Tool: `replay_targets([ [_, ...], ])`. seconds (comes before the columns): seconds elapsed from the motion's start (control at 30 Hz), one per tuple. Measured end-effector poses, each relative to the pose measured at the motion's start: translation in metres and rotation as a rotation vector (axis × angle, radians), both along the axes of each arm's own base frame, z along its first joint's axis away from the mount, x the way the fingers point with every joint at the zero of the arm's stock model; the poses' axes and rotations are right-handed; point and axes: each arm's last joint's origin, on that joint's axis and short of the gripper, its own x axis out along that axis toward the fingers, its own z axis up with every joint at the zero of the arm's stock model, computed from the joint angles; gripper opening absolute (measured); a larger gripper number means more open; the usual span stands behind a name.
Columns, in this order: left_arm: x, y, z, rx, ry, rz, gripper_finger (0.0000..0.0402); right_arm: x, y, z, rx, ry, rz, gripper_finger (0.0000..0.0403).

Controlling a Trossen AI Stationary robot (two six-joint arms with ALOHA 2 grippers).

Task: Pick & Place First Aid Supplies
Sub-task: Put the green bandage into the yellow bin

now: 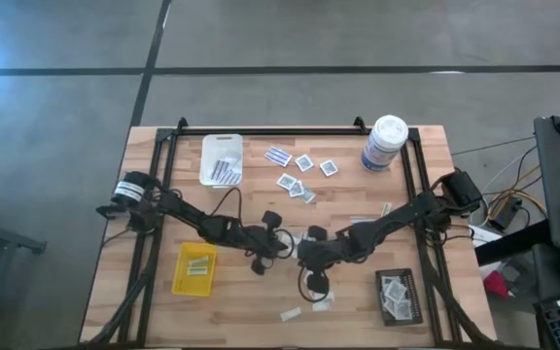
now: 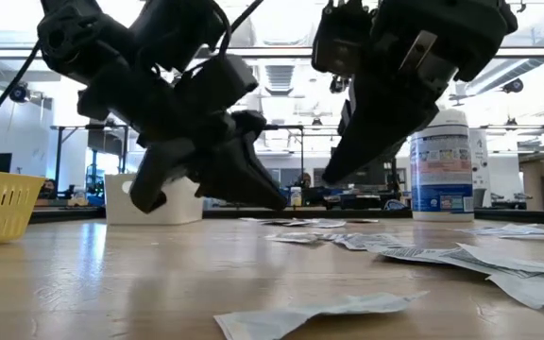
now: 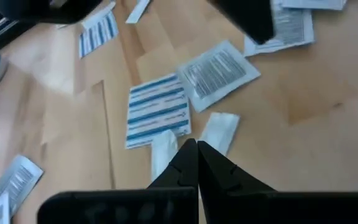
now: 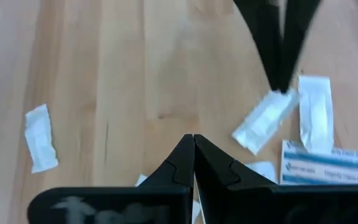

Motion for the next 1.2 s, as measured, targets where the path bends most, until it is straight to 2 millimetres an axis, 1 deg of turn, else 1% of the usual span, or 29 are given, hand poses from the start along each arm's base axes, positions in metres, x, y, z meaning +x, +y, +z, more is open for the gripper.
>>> replay_targets([
  [0.2,-0.001,0.006,-0.003,0.040,0.026,0.054,0.0000,0.001,0.000,0.001,-0.040,-0.025,0.025,0.0009],
  [0.37,0.002,0.007,-0.020,0.042,0.066,0.058,0.0000,0.003,-0.003,0.001,-0.050,-0.029,0.026,0.0009],
  [0.53,0.006,0.007,-0.029,0.022,0.047,0.097,0.0000,0.003,-0.004,0.002,-0.049,-0.031,0.022,0.0009],
  [0.67,0.005,0.012,-0.032,0.012,0.073,0.132,0.0000,0.002,-0.004,0.001,-0.063,-0.028,0.039,0.0009],
  [0.93,0.002,0.013,-0.037,-0.020,0.130,0.186,0.0000,0.001,-0.005,-0.001,-0.231,-0.039,0.212,0.0009],
  [1.03,0.000,0.013,-0.040,-0.015,0.163,0.191,0.0000,-0.001,-0.008,-0.003,-0.307,-0.014,0.251,0.0010],
  [1.1,-0.002,0.014,-0.042,-0.020,0.185,0.201,0.0000,-0.003,-0.009,-0.004,-0.346,0.009,0.269,0.0017],
  [1.2,-0.004,0.014,-0.043,-0.032,0.203,0.215,0.0000,-0.003,-0.010,-0.005,-0.378,0.015,0.290,0.0038],
])
